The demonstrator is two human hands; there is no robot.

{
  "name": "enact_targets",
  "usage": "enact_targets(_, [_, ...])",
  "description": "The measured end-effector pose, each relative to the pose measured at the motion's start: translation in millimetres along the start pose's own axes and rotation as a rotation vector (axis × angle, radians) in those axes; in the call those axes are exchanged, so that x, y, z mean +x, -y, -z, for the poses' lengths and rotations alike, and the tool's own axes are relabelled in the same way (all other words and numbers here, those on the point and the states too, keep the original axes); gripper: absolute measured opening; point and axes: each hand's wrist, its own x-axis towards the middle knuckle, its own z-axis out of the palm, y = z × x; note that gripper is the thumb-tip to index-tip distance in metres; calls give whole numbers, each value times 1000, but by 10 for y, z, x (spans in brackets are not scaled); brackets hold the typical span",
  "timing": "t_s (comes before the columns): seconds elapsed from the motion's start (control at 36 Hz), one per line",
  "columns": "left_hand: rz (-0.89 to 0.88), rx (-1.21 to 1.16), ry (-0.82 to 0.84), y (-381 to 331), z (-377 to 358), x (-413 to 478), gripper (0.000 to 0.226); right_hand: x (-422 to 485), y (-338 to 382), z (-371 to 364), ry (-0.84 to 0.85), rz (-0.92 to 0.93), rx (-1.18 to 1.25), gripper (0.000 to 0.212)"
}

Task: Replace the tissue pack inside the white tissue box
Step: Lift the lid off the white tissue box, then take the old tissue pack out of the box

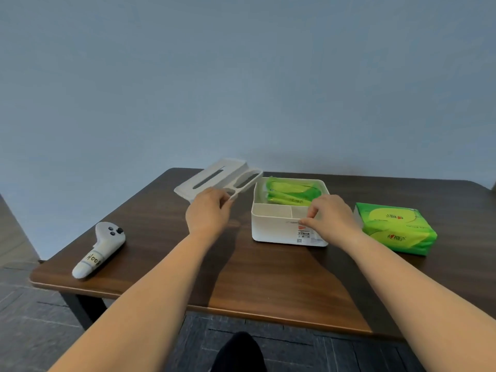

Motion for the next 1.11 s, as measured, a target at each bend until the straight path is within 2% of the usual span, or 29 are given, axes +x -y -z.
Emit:
enact_targets(0.11, [159,29,46,85,-70,-71,16,22,-29,-38,67,-30,142,30])
enact_targets(0.19, [215,43,71,110,-145,-113,19,42,-70,-41,114,-50,199,28])
enact_targets(0.47, [241,15,184,109,-424,-127,16,71,-103,-50,155,-72,206,27])
enact_targets(0.69, [295,-24,347,127,-545,-159,15,60,-107,-38,158,-65,227,28])
enact_targets(0.81, [276,-74,339,92,-517,-108,24,73,-116,-48,165,-66,234,26])
enact_targets(0.92, [218,-141,256,-44,-436,-37,27,97,-135,-34,159,-59,283,23])
enact_targets(1.0, [153,-225,206,-173,-384,12,27,121,-140,-20,55,-60,339,16])
enact_targets(1.11, [73,-279,200,-321,-382,74,24,214,-184,-42,-61,-59,205,9])
